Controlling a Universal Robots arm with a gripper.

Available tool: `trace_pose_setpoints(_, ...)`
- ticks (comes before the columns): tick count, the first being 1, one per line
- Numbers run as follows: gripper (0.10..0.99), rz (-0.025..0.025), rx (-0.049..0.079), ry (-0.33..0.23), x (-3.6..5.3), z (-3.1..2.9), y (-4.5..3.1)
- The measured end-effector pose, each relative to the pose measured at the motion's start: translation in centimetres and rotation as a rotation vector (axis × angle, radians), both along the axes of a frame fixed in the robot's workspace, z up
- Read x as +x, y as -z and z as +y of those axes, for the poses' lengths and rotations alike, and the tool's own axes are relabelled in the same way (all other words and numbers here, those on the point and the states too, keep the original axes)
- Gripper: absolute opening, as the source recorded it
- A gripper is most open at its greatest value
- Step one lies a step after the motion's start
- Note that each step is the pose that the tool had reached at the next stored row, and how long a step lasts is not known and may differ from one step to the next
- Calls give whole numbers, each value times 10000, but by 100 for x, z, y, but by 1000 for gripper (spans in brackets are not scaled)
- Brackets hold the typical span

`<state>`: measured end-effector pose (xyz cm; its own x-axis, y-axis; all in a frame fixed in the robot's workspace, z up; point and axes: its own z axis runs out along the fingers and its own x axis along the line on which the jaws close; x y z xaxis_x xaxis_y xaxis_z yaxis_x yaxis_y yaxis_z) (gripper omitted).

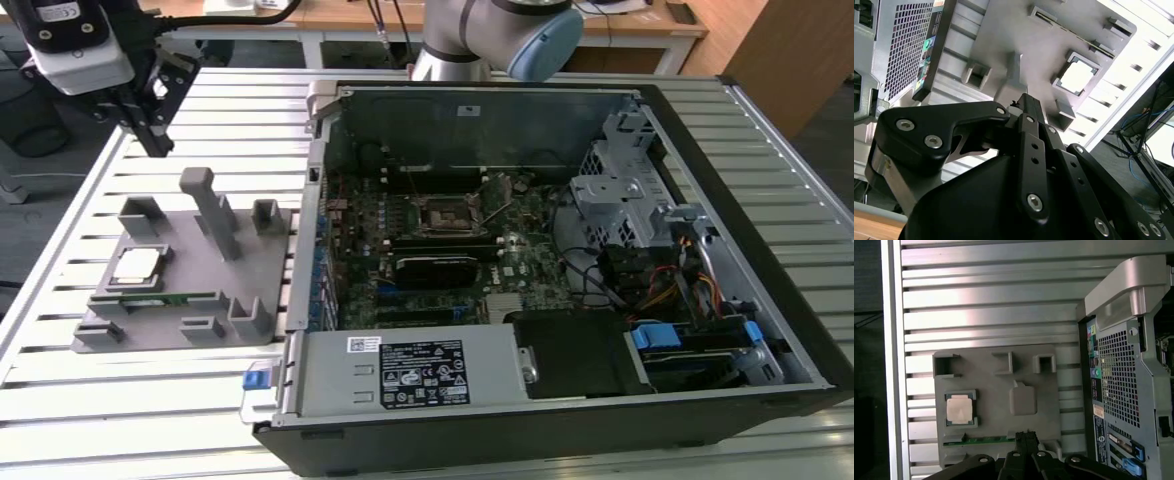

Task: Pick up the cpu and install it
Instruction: 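Reach for the cpu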

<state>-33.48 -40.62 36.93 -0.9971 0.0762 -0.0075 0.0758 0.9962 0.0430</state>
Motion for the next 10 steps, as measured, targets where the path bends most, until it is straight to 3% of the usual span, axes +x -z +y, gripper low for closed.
trace_pose_setpoints(10,106,2,0,0,-68,-38,4)
